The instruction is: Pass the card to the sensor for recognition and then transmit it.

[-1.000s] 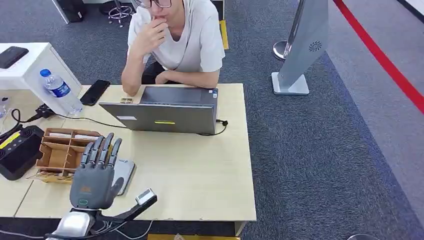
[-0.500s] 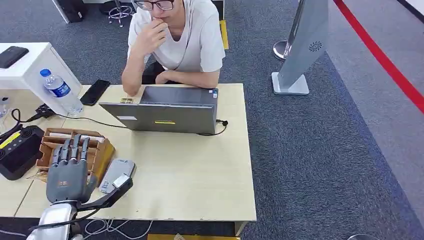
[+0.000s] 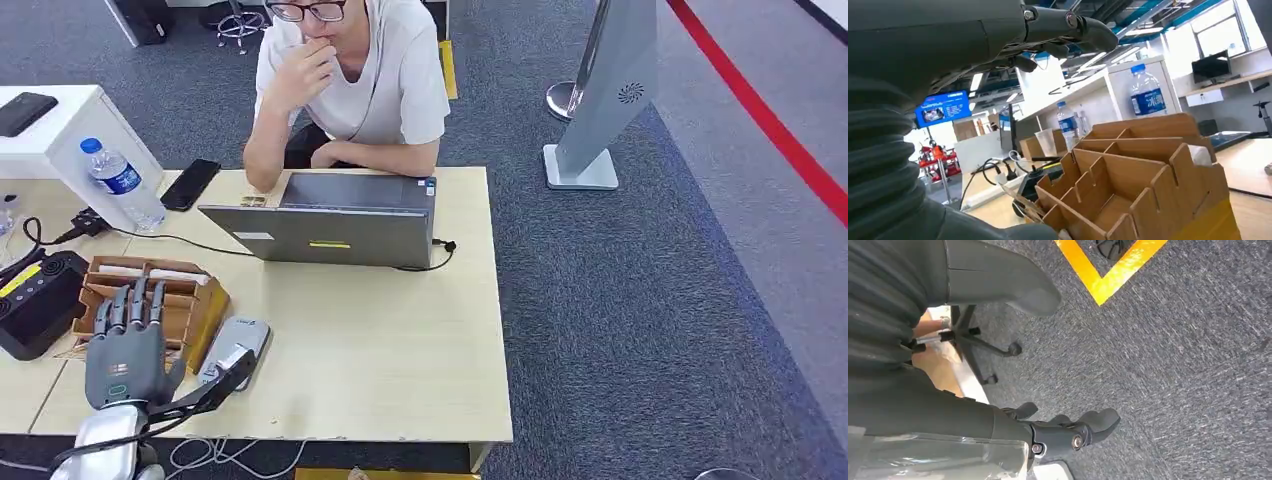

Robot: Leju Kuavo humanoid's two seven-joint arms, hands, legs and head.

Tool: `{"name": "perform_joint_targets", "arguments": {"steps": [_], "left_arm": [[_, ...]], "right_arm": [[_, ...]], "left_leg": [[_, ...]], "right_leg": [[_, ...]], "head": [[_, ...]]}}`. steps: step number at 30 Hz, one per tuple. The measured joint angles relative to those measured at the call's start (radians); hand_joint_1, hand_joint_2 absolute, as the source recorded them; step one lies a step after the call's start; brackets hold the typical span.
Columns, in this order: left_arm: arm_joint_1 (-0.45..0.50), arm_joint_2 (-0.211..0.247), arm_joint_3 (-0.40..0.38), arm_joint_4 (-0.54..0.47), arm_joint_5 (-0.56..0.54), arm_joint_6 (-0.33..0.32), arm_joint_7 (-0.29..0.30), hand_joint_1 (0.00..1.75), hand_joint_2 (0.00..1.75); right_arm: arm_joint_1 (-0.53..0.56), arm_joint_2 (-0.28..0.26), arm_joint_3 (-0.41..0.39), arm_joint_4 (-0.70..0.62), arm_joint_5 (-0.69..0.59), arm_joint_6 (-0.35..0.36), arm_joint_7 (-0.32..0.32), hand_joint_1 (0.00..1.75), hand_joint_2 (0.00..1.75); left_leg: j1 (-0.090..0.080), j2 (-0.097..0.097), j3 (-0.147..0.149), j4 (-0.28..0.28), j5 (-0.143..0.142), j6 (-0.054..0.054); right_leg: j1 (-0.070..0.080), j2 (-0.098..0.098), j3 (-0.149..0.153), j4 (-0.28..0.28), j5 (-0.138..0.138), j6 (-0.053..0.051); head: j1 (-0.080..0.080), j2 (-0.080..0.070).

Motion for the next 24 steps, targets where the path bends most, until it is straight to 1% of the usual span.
{"name": "perform_joint_targets", "arguments": {"steps": [8, 24], "left_arm": [[0.000, -0.010, 0.000, 0.000, 0.000, -0.015, 0.000, 0.00, 1.75], [0.000, -0.020, 0.000, 0.000, 0.000, -0.020, 0.003, 0.00, 1.75]], "right_arm": [[-0.001, -0.001, 0.001, 0.000, -0.003, 0.000, 0.004, 0.00, 1.75], [-0.004, -0.001, 0.001, 0.000, -0.005, 0.000, 0.005, 0.00, 1.75]], "left_leg": [[0.000, 0.000, 0.000, 0.000, 0.000, 0.000], [0.000, 0.000, 0.000, 0.000, 0.000, 0.000]], "right_leg": [[0.000, 0.000, 0.000, 0.000, 0.000, 0.000], [0.000, 0.000, 0.000, 0.000, 0.000, 0.000]], "head": [[0.000, 0.000], [0.000, 0.000]]}}
